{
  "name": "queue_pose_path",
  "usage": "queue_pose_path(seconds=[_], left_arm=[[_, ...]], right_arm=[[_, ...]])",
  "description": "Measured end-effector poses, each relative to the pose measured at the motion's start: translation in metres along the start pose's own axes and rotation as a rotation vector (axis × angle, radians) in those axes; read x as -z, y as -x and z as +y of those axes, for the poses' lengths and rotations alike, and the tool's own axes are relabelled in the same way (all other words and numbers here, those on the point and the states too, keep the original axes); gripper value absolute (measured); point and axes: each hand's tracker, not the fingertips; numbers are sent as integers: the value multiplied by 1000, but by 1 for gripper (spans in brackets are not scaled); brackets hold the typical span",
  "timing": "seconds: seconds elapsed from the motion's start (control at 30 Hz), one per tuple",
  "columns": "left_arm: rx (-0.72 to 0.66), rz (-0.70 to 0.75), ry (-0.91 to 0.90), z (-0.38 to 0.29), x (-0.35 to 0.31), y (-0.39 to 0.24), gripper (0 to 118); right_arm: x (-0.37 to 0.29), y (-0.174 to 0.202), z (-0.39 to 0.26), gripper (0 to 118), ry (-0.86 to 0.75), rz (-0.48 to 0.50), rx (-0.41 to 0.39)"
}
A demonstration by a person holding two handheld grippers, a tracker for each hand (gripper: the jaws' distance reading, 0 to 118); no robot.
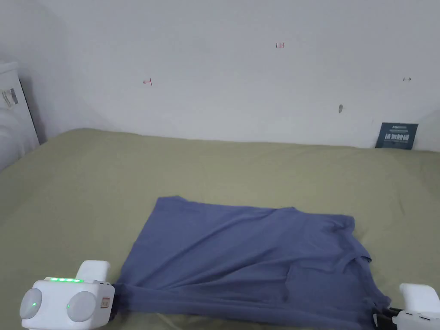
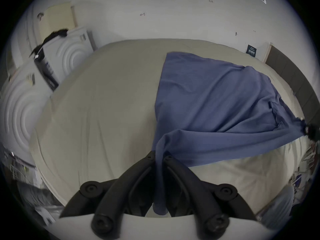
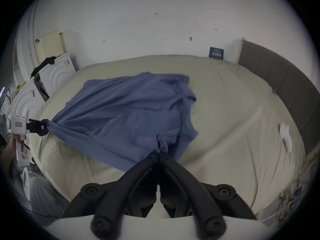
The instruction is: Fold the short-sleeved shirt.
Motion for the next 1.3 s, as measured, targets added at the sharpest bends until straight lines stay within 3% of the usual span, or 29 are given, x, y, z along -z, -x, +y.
queue_pose_path(seconds=[0.27, 0.6, 0.63, 0.67, 0.7, 0.73, 0.77, 0.8, 0.93, 0.97, 1.0, 1.03, 1.07, 1.1, 1.17, 1.3], left_arm=[[14, -31, -25, -59, -49, 21, 3], [-21, -63, -26, -77, -74, 13, 7], [-26, -69, -23, -78, -74, 12, 23], [-23, -68, -17, -80, -75, 11, 56], [-21, -62, -15, -81, -76, 9, 102], [-21, -46, -12, -84, -77, 9, 118], [-22, -31, -28, -86, -83, 9, 118], [-26, -24, -51, -88, -92, 8, 118], [-65, -26, -118, -97, -123, 7, 118], [-85, -24, -145, -99, -130, 8, 114], [-84, -35, -152, -103, -137, 7, 96], [-76, -43, -153, -106, -143, 7, 64], [-66, -46, -154, -109, -146, 7, 22], [-53, -40, -148, -111, -144, 10, 0], [-48, -9, -127, -116, -138, 13, 0], [-105, -81, -60, -117, -126, 22, 0]], right_arm=[[-50, -11, -66, 3, 5, 12, 66], [-53, -17, -70, 5, -4, 19, 100], [-52, -17, -70, 18, 2, 20, 110], [-51, -16, -69, 50, 11, 8, 115], [-52, -17, -69, 106, 8, -10, 113], [-51, -17, -69, 117, 18, -36, 115], [-65, -18, -71, 112, -26, -73, 144], [-73, -16, -62, 111, -42, -8, 140], [-81, -10, -70, 113, -80, -25, 172], [-85, -7, -71, 111, -82, -24, 164], [-87, -5, -72, 99, -80, -21, 156], [-91, -2, -71, 75, -87, -22, 145], [-93, 0, -73, 38, -103, -23, 120], [-92, 3, -73, 2, -98, -33, 98], [-86, 2, -78, 2, -110, -64, 81], [-85, -1, -79, 2, -70, -22, 128]])
